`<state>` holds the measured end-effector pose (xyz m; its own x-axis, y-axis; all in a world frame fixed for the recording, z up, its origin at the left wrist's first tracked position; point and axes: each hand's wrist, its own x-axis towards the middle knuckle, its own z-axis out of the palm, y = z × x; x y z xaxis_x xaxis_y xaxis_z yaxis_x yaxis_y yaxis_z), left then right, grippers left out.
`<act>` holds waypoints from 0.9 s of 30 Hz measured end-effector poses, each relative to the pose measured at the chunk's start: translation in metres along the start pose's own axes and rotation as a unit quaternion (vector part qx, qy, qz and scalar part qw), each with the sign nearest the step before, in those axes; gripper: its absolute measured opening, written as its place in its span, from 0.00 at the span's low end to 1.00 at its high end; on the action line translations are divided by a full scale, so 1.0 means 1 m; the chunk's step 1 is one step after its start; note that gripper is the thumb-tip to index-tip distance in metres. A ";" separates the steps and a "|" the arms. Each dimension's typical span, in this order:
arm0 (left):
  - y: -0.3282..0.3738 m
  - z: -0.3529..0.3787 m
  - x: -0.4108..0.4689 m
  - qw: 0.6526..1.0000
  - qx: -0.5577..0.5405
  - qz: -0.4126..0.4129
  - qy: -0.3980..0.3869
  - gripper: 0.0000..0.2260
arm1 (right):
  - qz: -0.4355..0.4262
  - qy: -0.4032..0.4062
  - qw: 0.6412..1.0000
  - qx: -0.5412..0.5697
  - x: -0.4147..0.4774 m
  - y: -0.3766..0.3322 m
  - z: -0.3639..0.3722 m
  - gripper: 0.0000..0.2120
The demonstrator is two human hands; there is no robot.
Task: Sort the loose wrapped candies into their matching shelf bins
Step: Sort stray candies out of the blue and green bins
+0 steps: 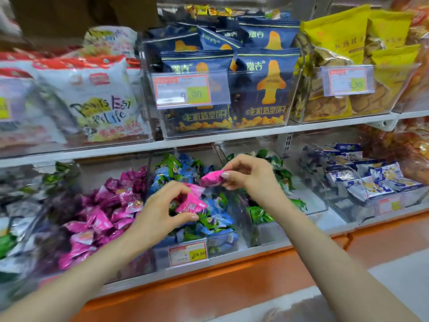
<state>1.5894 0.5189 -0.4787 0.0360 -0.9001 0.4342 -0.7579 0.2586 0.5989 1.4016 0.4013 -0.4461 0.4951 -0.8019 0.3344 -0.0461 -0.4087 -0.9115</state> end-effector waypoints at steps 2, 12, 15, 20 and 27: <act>-0.014 -0.023 -0.017 0.997 0.038 -0.027 0.054 0.17 | -0.013 -0.001 1.000 -0.007 0.005 -0.003 0.035 0.05; -0.079 -0.105 -0.014 0.943 0.137 -0.247 0.173 0.28 | -0.081 -0.139 0.970 -0.180 0.026 -0.006 0.142 0.14; -0.066 -0.096 -0.014 0.952 0.161 -0.201 0.164 0.15 | -0.075 -0.090 0.976 -0.182 0.027 -0.003 0.122 0.11; -0.035 -0.050 0.011 0.986 0.097 -0.099 0.088 0.08 | -0.055 -0.040 0.978 -0.198 0.021 -0.002 0.069 0.08; 0.021 0.034 0.077 0.994 0.080 0.054 -0.051 0.07 | 0.013 0.092 0.981 -0.172 0.008 0.027 -0.031 0.10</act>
<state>1.5542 0.4430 -0.4560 -0.1124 -0.9031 0.4145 -0.8477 0.3047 0.4342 1.3771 0.3702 -0.4603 0.3265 -0.8665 0.3776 -0.3624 -0.4837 -0.7967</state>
